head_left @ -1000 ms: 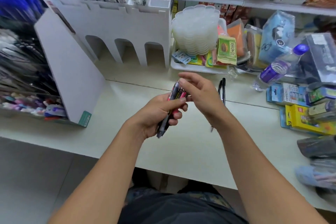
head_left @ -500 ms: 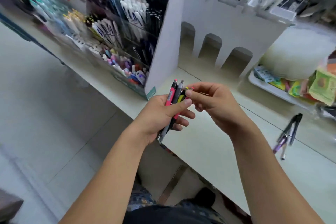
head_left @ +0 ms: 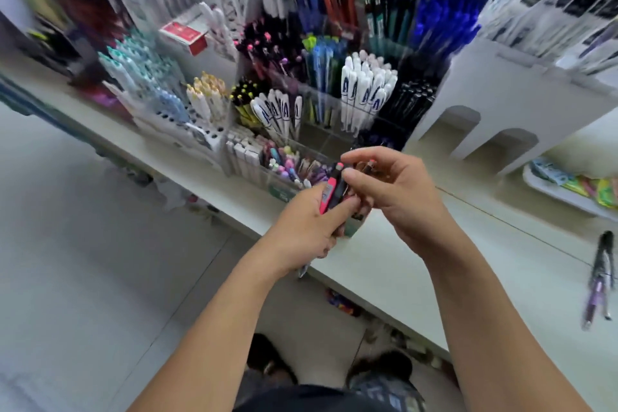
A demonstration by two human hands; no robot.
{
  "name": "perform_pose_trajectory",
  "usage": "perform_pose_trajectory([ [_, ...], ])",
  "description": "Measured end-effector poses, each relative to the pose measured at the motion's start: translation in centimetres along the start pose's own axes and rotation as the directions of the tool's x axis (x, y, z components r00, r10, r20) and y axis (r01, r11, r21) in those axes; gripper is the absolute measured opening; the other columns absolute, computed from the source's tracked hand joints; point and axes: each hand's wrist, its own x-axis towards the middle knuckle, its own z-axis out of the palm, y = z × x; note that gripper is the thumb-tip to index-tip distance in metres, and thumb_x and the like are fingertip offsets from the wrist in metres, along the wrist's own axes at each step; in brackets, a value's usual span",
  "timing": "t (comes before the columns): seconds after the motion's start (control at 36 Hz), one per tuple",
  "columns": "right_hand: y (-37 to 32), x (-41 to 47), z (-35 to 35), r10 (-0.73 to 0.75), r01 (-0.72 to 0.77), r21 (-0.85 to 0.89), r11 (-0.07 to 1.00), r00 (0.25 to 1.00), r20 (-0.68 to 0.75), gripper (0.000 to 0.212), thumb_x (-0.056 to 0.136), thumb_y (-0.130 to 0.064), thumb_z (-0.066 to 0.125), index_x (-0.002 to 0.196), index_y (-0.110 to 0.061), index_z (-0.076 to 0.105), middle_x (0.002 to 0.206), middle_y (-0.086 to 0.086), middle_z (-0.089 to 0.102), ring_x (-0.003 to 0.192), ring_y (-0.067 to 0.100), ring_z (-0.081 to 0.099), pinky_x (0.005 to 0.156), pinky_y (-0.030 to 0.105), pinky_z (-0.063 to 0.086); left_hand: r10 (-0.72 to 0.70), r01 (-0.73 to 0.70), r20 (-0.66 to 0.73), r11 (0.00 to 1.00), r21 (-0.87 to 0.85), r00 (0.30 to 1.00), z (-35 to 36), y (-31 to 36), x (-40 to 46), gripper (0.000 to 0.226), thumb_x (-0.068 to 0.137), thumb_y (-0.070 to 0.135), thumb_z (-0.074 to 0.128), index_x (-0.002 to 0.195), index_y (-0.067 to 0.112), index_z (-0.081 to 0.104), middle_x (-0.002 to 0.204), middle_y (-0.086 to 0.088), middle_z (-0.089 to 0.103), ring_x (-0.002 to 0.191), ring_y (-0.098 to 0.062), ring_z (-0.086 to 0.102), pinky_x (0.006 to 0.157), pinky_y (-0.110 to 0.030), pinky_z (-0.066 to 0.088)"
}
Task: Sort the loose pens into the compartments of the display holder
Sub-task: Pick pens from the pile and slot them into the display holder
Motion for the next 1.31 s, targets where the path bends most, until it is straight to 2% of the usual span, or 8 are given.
perform_pose_trajectory([
  [0.19,-0.2,1.7,1.0,-0.025,0.071,0.163,0.984,0.963,-0.268,0.014,0.100,-0.004,0.060,0.106,-0.007,0.072,0.076,0.003,0.066,0.058,0.011,0.054,0.056,0.019,0.049,-0.017,0.001,-0.090,0.986,-0.168,0.996,-1.5,0.9,1.1,0.028,0.105,0.039,0.050,0.093,0.014,0.054,0.064,0.001,0.059,0.048,-0.019,0.052,0.040,-0.027,0.039],
  [0.28,-1.5,2.5,-0.7,-0.102,0.159,0.113,0.981,0.912,-0.397,0.012,0.100,-0.005,0.061,0.103,-0.009,0.072,0.070,-0.002,0.063,0.055,0.011,0.050,0.051,0.020,0.045,0.055,-0.052,-0.231,0.998,0.020,0.971,-2.6,0.8,2.1,0.022,0.104,0.036,0.054,0.091,0.017,0.053,0.067,0.002,0.059,0.049,-0.016,0.052,0.046,-0.033,0.042],
  [0.39,-3.6,3.3,-1.1,-0.164,0.146,-0.145,0.979,0.979,-0.120,0.006,0.094,-0.007,0.070,0.098,-0.006,0.073,0.068,0.010,0.064,0.050,0.014,0.054,0.047,0.025,0.049,0.206,-0.084,-0.282,0.917,0.389,0.937,-3.6,1.3,3.2,0.017,0.100,0.035,0.061,0.095,0.019,0.056,0.081,0.000,0.065,0.071,-0.013,0.059,0.068,-0.036,0.048],
  [0.47,-3.6,4.9,0.0,-0.145,0.140,-0.220,0.965,0.989,-0.005,0.005,0.092,-0.011,0.074,0.096,-0.012,0.075,0.064,0.007,0.067,0.048,0.011,0.055,0.048,0.025,0.047,0.222,-0.071,-0.303,0.895,0.440,0.927,-3.5,2.8,3.4,0.014,0.099,0.030,0.062,0.092,0.023,0.051,0.074,0.007,0.060,0.063,-0.002,0.053,0.056,-0.020,0.040],
  [0.64,-3.6,7.3,1.5,-0.149,0.153,-0.105,0.983,0.988,0.049,0.007,0.094,-0.007,0.070,0.099,-0.011,0.074,0.064,-0.006,0.066,0.047,0.006,0.056,0.049,0.023,0.048,0.063,-0.039,-0.229,0.994,0.107,0.971,-4.1,4.3,4.1,0.014,0.094,0.022,0.046,0.084,0.032,0.046,0.055,0.013,0.040,0.048,-0.012,0.034,0.050,-0.035,0.027],
  [0.78,-4.1,8.2,1.1,-0.100,0.107,-0.073,0.992,0.991,0.089,0.012,0.096,-0.008,0.067,0.106,-0.011,0.073,0.065,-0.006,0.065,0.049,0.007,0.055,0.050,0.024,0.051,0.023,-0.019,-0.110,0.999,0.034,0.994,-4.9,5.1,4.2,0.009,0.103,0.012,0.045,0.107,0.019,0.047,0.063,-0.001,0.044,0.048,-0.015,0.035,0.045,-0.030,0.027],
  [1.06,-4.8,10.2,4.8,0.008,0.000,-0.111,0.994,0.997,0.073,0.007,0.092,-0.008,0.073,0.092,-0.001,0.073,0.063,0.007,0.068,0.046,0.015,0.058,0.044,0.026,0.053,0.200,-0.134,-0.031,0.757,0.640,0.979,-9.0,6.2,6.1,0.018,0.101,0.014,0.041,0.111,0.028,0.035,0.090,-0.002,0.064,0.080,-0.021,0.062,0.073,-0.055,0.051],
  [1.31,-7.8,13.9,7.6,-0.037,0.026,-0.049,0.998,0.969,-0.244,0.011,0.096,-0.007,0.066,0.086,-0.004,0.069,0.062,0.006,0.059,0.050,0.011,0.055,0.046,0.022,0.052,0.024,-0.022,0.195,1.000,-0.013,0.980,-17.4,7.9,7.8,0.016,0.106,0.028,0.049,0.101,0.014,0.043,0.075,-0.004,0.041,0.049,-0.016,0.030,0.042,-0.023,0.026],
])
